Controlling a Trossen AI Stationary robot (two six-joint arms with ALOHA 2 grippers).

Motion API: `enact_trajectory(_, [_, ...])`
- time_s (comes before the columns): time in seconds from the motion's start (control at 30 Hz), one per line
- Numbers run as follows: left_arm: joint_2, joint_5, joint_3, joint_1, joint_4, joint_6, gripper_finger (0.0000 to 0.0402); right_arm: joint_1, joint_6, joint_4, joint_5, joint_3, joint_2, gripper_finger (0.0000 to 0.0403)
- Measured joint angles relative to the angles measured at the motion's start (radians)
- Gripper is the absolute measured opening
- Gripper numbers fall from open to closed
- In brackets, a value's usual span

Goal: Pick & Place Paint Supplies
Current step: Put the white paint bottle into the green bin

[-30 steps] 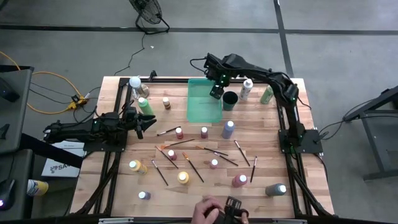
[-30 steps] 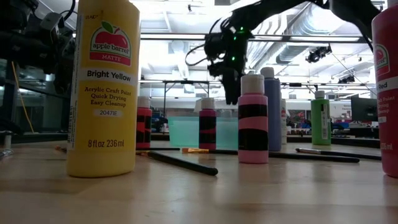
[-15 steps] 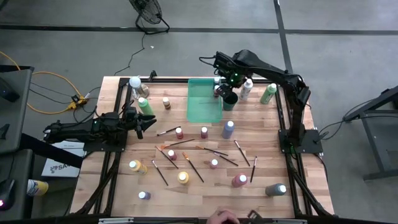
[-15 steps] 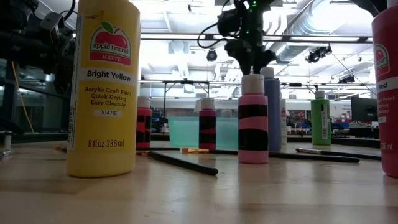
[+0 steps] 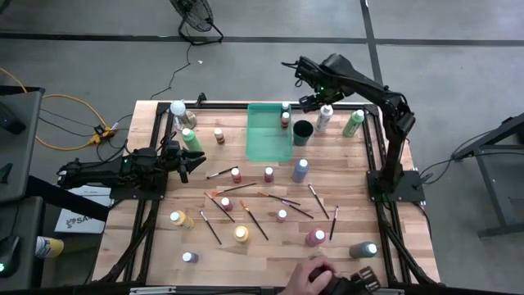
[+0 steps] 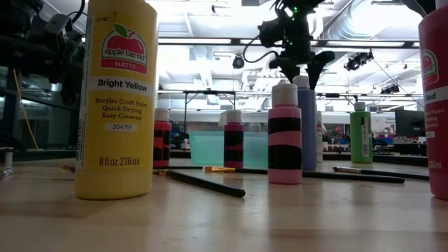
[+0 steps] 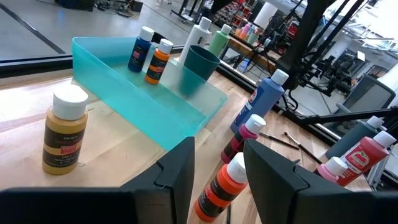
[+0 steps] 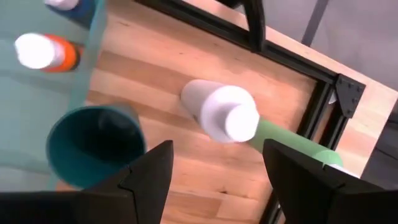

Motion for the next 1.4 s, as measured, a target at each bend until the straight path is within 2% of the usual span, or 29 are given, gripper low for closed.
enact_trajectory(0.33, [0.000, 0.000, 0.000, 0.000, 0.000, 0.000, 0.0136, -0.064, -0.008, 0.100, -0.004, -0.126, -0.015, 0.0243])
enact_trajectory(0.77, [0.000, 0.000, 0.000, 0.000, 0.000, 0.000, 0.0136, -0.109, -0.076, 0.176, -0.104, -0.193, -0.017, 0.0243])
enact_trajectory(1.03, [0.000, 0.000, 0.000, 0.000, 0.000, 0.000, 0.0136, -0.123, -0.091, 0.193, -0.105, -0.206, -0.017, 0.0239])
enact_trajectory(1.17, [0.000, 0.000, 0.000, 0.000, 0.000, 0.000, 0.0136, -0.123, -0.106, 0.193, -0.105, -0.206, -0.017, 0.0210])
enact_trajectory(1.4, [0.000, 0.000, 0.000, 0.000, 0.000, 0.000, 0.0136, -0.130, -0.113, 0.189, -0.110, -0.205, -0.018, 0.0131])
